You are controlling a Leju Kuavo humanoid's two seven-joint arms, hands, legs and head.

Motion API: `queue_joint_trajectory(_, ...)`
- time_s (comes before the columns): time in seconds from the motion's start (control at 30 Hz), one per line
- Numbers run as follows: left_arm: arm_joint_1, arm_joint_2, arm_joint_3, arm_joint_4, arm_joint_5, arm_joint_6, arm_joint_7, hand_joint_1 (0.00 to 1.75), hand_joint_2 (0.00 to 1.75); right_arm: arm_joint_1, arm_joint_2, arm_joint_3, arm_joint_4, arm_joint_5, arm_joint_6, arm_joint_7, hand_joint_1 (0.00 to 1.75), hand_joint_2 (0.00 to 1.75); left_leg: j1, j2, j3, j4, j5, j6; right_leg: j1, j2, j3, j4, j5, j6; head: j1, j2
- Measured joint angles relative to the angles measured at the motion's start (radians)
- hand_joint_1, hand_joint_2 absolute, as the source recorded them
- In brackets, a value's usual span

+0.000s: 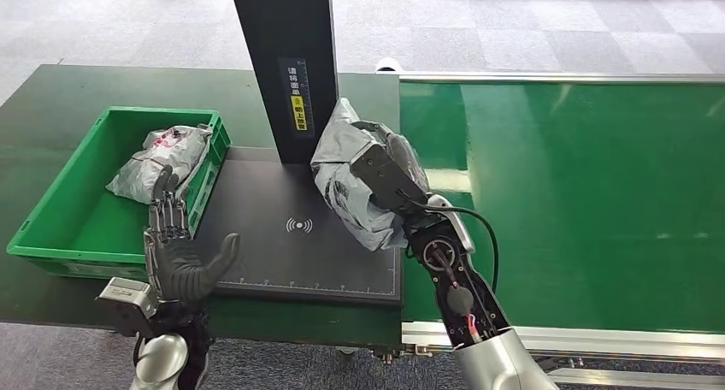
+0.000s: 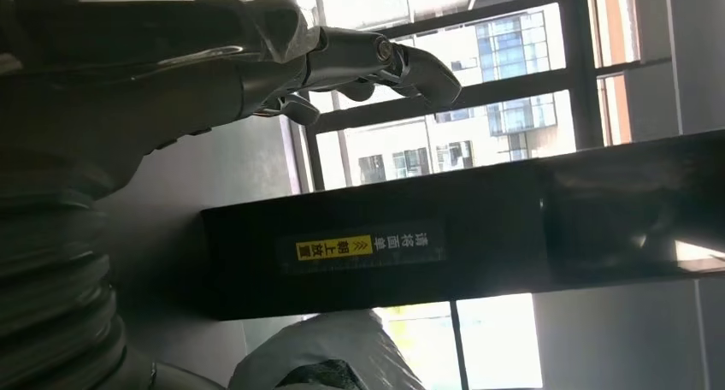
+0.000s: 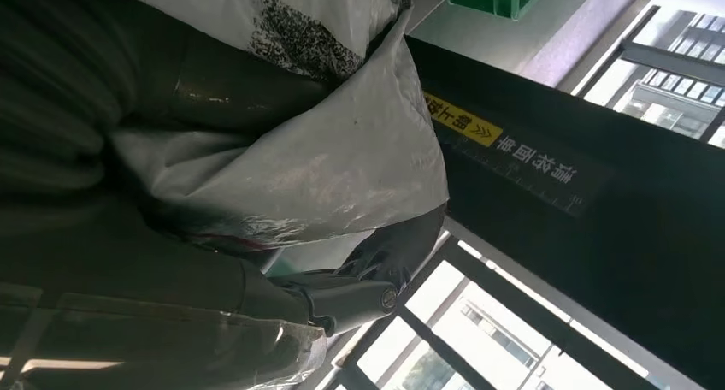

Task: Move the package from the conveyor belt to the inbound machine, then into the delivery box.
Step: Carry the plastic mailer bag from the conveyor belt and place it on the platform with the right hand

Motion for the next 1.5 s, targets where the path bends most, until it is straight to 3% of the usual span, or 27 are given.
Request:
queue_joint_trajectory(0.33, -0.001, 0.003, 0.023, -0.022, 0.008, 0.021, 0.005, 0.00, 1.75, -0.033, 0.037, 0.050, 0.084, -0.035, 0.030, -0.002, 1.75, 1.75, 0.000, 0.002, 0.000, 0.000, 0.000, 0.000, 0.000, 0.002, -0.001, 0.000, 0.000, 0.000, 0.000, 0.000)
queue_joint_trajectory(0.37, -0.002, 0.003, 0.028, -0.026, 0.011, 0.023, 0.008, 0.00, 1.75, -0.040, 0.047, 0.057, 0.101, -0.042, 0.029, -0.001, 1.65, 1.75, 0.000, 0.002, 0.000, 0.000, 0.000, 0.000, 0.001, 0.002, -0.001, 0.000, 0.000, 0.000, 0.000, 0.000)
queue_joint_trajectory(0.47, -0.005, 0.003, 0.041, -0.031, 0.016, 0.023, 0.018, 0.00, 1.75, -0.069, 0.070, 0.073, 0.151, -0.060, 0.006, 0.010, 0.34, 1.75, 0.001, 0.002, 0.000, 0.000, 0.000, 0.000, 0.001, 0.002, -0.002, 0.000, 0.000, 0.000, 0.000, 0.000)
queue_joint_trajectory(0.5, -0.006, 0.003, 0.043, -0.031, 0.016, 0.022, 0.020, 0.00, 1.75, -0.077, 0.073, 0.075, 0.164, -0.062, -0.005, 0.016, 0.00, 1.31, 0.001, 0.002, 0.000, 0.000, 0.000, 0.000, 0.001, 0.002, -0.002, 0.000, 0.000, 0.000, 0.000, 0.000)
queue_joint_trajectory(0.6, -0.009, 0.003, 0.047, -0.031, 0.015, 0.015, 0.026, 0.00, 1.75, -0.092, 0.075, 0.076, 0.195, -0.059, -0.035, 0.034, 0.00, 0.00, 0.001, 0.002, 0.000, 0.000, 0.000, 0.000, 0.001, 0.002, -0.001, 0.000, 0.000, 0.000, 0.000, 0.000)
queue_joint_trajectory(1.03, -0.050, -0.011, 0.047, -0.012, -0.019, -0.027, 0.052, 0.00, 1.75, -0.099, 0.074, 0.060, 0.241, -0.124, -0.009, -0.036, 0.00, 0.00, 0.001, 0.002, -0.001, 0.001, 0.000, 0.000, 0.001, 0.002, -0.002, 0.000, 0.000, 0.000, 0.000, 0.000)
queue_joint_trajectory(1.17, -0.070, -0.013, 0.038, 0.020, -0.049, -0.071, 0.105, 0.00, 1.75, -0.104, 0.073, 0.051, 0.238, -0.160, 0.011, -0.072, 0.00, 0.00, 0.001, 0.002, 0.000, 0.001, 0.000, 0.000, 0.001, 0.002, -0.002, 0.000, 0.000, 0.000, 0.000, 0.000)
queue_joint_trajectory(1.3, -0.111, -0.017, 0.001, 0.105, -0.118, -0.115, 0.142, 0.00, 1.75, -0.091, 0.068, 0.034, 0.192, -0.199, 0.021, -0.135, 0.00, 1.75, 0.001, 0.002, 0.000, 0.001, 0.001, 0.000, 0.001, 0.002, -0.002, 0.000, 0.001, -0.001, 0.000, 0.000)
queue_joint_trajectory(1.5, -0.216, -0.028, -0.090, 0.297, -0.305, -0.107, 0.184, 0.00, 1.75, 0.019, 0.035, -0.037, -0.054, -0.314, -0.010, -0.260, 0.00, 1.75, 0.000, 0.000, -0.001, 0.002, 0.001, 0.000, 0.000, 0.001, -0.002, -0.001, 0.001, -0.001, 0.000, 0.000)
